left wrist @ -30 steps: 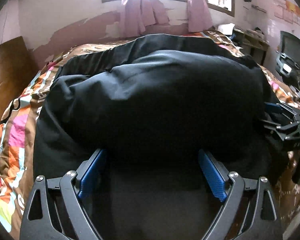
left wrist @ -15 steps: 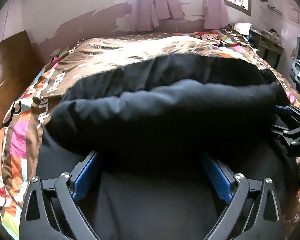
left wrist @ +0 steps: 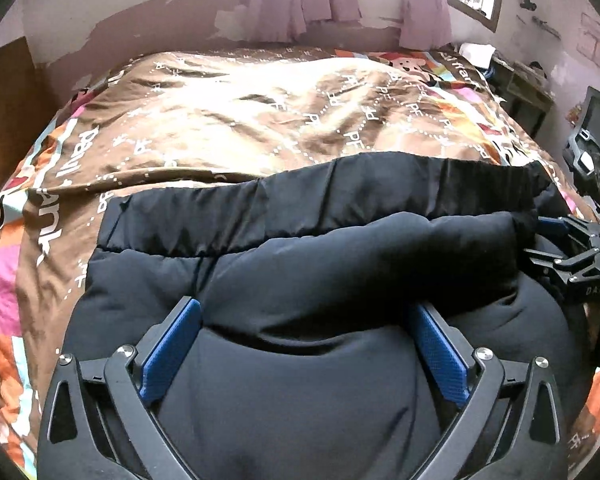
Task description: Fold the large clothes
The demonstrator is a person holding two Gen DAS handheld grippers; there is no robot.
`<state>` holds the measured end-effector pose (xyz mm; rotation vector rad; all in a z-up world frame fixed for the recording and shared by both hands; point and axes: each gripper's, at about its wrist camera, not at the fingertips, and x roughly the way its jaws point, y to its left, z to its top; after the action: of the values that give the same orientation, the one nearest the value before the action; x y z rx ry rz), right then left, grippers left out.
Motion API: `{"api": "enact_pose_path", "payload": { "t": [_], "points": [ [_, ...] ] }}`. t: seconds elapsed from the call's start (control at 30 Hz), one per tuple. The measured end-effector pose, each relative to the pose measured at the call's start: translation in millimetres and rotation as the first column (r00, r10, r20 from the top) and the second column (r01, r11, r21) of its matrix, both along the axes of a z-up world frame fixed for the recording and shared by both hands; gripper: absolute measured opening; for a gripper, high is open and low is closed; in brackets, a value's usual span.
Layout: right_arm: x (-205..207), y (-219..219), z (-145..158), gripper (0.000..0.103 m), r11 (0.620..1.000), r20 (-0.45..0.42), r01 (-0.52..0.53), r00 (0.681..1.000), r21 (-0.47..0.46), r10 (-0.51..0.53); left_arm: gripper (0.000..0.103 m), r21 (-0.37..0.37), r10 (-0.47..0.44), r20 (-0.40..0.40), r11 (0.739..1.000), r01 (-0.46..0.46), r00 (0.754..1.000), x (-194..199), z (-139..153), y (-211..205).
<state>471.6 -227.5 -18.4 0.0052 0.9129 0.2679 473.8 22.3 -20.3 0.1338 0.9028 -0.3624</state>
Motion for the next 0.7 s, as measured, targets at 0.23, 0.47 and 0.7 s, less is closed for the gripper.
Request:
{"api": "enact_pose_path", "payload": {
  "t": [0.23,0.47,0.7],
  "points": [
    [1.1,-1.3,-12.9,0.103,1.0,0.026,-0.002,1.0,0.002,0.002,0.102,-0.014,-0.015,-0.021,1.0,0.015,1.0,4.4,-14.0,-3.7],
    [1.7,-2.4,-16.7,0.103,1.0,0.033,-0.018,0.999,0.011,0.017,0.102,-0.033,-0.025,-0.024,0.999,0.025,0.999,9.3,-19.2,-1.6],
    [2.3,-1.0,-20.5,0.103,1.0,0.053,-0.017,0.998,-0.002,0.017,0.102,-0.048,-0.029,-0.003,0.998,0.029,1.0,10.0,-25.0,-1.9]
  ]
}}
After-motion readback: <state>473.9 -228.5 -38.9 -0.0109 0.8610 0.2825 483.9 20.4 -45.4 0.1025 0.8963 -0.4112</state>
